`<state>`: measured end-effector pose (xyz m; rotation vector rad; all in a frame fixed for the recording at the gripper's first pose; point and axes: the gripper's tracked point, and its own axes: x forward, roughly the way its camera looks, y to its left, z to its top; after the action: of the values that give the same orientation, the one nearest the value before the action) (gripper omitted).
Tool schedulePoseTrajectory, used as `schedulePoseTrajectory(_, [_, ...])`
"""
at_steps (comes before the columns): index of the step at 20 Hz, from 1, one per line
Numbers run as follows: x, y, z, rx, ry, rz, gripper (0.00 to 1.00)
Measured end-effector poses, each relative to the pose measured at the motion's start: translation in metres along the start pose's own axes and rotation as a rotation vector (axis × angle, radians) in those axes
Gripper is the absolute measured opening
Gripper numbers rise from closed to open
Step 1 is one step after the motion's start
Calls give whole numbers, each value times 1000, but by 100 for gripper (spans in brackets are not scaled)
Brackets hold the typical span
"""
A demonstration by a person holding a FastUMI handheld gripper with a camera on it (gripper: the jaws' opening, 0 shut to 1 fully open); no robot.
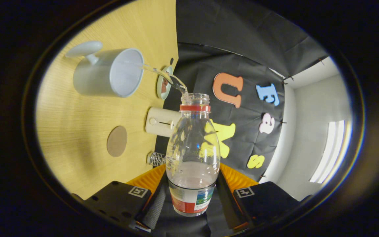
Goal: Take the bottle from table, then pour the juice into the cup, finally place the bottle on the coaster
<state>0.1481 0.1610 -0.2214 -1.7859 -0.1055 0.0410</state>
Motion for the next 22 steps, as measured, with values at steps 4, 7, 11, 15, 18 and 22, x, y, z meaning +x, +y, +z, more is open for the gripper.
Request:
schedulePoseTrajectory(4, [-1, 1, -1, -9, 4, 6, 81])
schedulePoseTrajectory(7, [-1, -1, -3, -22, 6, 5, 81])
schedulePoseTrajectory(11, [1, 0, -3, -31, 3, 2, 81])
schedulePoseTrajectory(15, [2, -1, -3, -44, 0, 3, 81])
schedulePoseTrajectory(18, [2, 0, -5, -50, 3, 6, 81])
schedulePoseTrajectory(22, [5, -1, -4, -67, 1, 4, 81])
